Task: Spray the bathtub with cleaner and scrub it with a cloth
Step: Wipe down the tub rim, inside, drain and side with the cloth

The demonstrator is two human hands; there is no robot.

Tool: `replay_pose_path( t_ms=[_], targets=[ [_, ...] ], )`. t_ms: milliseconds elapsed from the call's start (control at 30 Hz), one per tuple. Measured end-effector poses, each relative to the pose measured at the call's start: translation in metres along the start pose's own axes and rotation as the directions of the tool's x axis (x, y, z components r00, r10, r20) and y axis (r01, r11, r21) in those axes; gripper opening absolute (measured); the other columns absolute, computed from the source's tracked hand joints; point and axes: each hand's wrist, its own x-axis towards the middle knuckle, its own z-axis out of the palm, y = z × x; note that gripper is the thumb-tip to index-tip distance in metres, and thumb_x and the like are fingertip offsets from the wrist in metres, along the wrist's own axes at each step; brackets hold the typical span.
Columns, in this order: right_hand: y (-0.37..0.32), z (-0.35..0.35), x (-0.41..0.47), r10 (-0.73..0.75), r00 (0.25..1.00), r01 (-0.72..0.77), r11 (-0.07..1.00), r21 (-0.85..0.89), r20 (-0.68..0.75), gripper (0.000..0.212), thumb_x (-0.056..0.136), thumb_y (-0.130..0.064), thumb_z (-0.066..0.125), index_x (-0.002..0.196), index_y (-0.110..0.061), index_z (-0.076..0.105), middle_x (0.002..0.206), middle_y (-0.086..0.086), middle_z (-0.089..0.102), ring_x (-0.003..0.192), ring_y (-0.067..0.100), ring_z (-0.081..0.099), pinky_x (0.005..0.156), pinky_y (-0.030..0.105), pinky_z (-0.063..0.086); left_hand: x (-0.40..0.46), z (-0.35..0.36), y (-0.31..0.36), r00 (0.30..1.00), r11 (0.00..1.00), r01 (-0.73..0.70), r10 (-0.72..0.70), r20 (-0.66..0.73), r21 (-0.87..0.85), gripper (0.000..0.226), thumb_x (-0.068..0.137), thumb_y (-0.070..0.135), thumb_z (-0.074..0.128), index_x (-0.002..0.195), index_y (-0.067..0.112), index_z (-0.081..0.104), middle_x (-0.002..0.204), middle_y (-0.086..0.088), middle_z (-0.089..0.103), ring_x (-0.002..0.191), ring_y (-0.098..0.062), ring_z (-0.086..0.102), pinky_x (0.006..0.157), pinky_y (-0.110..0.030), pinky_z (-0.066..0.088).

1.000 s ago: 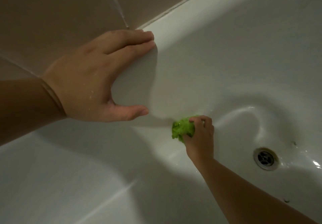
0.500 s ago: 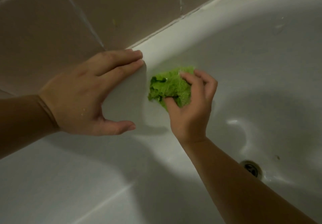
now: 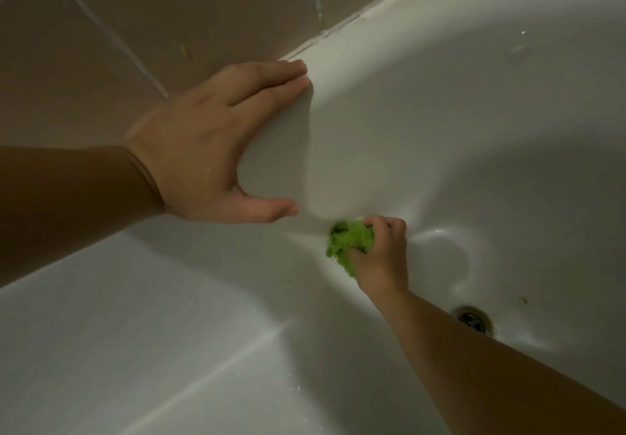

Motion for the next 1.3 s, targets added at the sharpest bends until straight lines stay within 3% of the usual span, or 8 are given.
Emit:
replay_pose_path(
  t_ms=[67,200,400,700,800,1067,1167,1300],
  targets=[
    [-0.027,-0.019,0.010,-0.106,0.989,0.116,0.989,0.091,-0.106,0.050,0.067,-0.006,0.081,0.113,-0.015,0.064,0.119,-0.003,0.039,0.105,0.027,0.056,0.096,0.041,0.052,0.003,0.000,0.000,1.000,1.000,0.002,-0.003,-0.003,-0.004,0.116,0.074,0.077,0.068,0.155,0.000,0.037,0.159,-0.019,0.039,0.147,-0.034,0.039,0.120,-0.046,0.034],
    [-0.095,-0.061,0.026,-0.212,0.928,0.284,0.934,0.215,-0.307,0.055,0.066,-0.003,0.087,0.117,-0.012,0.068,0.124,0.004,0.042,0.103,0.017,0.057,0.094,0.008,0.042,0.004,0.001,0.002,1.000,1.000,0.012,-0.012,-0.024,-0.015,0.122,0.069,0.083,0.068,0.154,0.001,0.038,0.157,-0.018,0.040,0.144,-0.034,0.041,0.119,-0.046,0.036],
    [-0.164,-0.094,0.038,-0.294,0.829,0.447,0.859,0.248,-0.475,0.055,0.066,-0.008,0.091,0.115,-0.011,0.065,0.122,0.007,0.045,0.101,0.011,0.059,0.093,0.014,0.049,0.005,0.005,0.003,0.998,0.997,0.042,-0.045,-0.047,-0.058,0.122,0.066,0.087,0.065,0.155,0.007,0.040,0.158,-0.011,0.042,0.145,-0.029,0.041,0.120,-0.041,0.034],
    [-0.085,-0.067,0.034,-0.296,0.909,0.333,0.939,0.085,-0.294,0.053,0.066,0.000,0.083,0.110,-0.011,0.056,0.122,0.006,0.039,0.092,0.012,0.055,0.086,0.022,0.051,0.014,0.004,0.005,0.996,0.996,0.074,-0.077,-0.037,-0.056,0.121,0.067,0.091,0.057,0.155,0.010,0.040,0.159,-0.008,0.041,0.145,-0.027,0.039,0.121,-0.039,0.032],
    [-0.035,-0.046,0.035,-0.257,0.944,0.264,0.965,0.006,-0.207,0.056,0.065,-0.003,0.084,0.104,-0.023,0.049,0.118,0.000,0.036,0.090,0.024,0.057,0.080,0.032,0.054,0.020,0.004,0.004,0.996,0.997,0.075,-0.077,-0.036,-0.033,0.121,0.065,0.092,0.057,0.154,0.012,0.041,0.159,-0.007,0.041,0.145,-0.027,0.039,0.120,-0.037,0.030],
    [0.028,-0.026,0.040,0.021,1.000,-0.019,0.977,-0.214,0.005,0.050,0.070,-0.016,0.081,0.098,-0.025,0.041,0.107,0.000,0.036,0.086,0.036,0.055,0.083,0.040,0.049,0.032,0.007,0.002,0.998,0.998,0.056,-0.056,-0.015,-0.016,0.110,0.068,0.076,0.063,0.155,0.013,0.041,0.160,-0.007,0.039,0.145,-0.028,0.039,0.120,-0.036,0.030],
    [0.008,-0.041,0.043,-0.013,0.999,0.008,0.995,-0.095,-0.051,0.040,0.073,-0.011,0.077,0.096,-0.020,0.045,0.106,0.002,0.041,0.081,0.027,0.054,0.074,0.035,0.047,0.033,0.007,0.003,0.999,0.999,0.042,-0.043,-0.015,-0.024,0.112,0.068,0.074,0.065,0.155,0.010,0.040,0.160,-0.010,0.039,0.145,-0.030,0.040,0.121,-0.039,0.032],
    [-0.055,-0.079,0.056,-0.114,0.965,0.132,0.989,0.061,-0.236,0.047,0.070,-0.012,0.086,0.101,-0.023,0.052,0.110,-0.004,0.042,0.085,0.018,0.055,0.069,0.013,0.036,0.037,0.008,0.005,0.999,0.999,0.030,-0.030,-0.022,-0.040,0.112,0.068,0.073,0.068,0.155,0.008,0.041,0.159,-0.012,0.040,0.145,-0.032,0.041,0.118,-0.048,0.037]
  ],
)
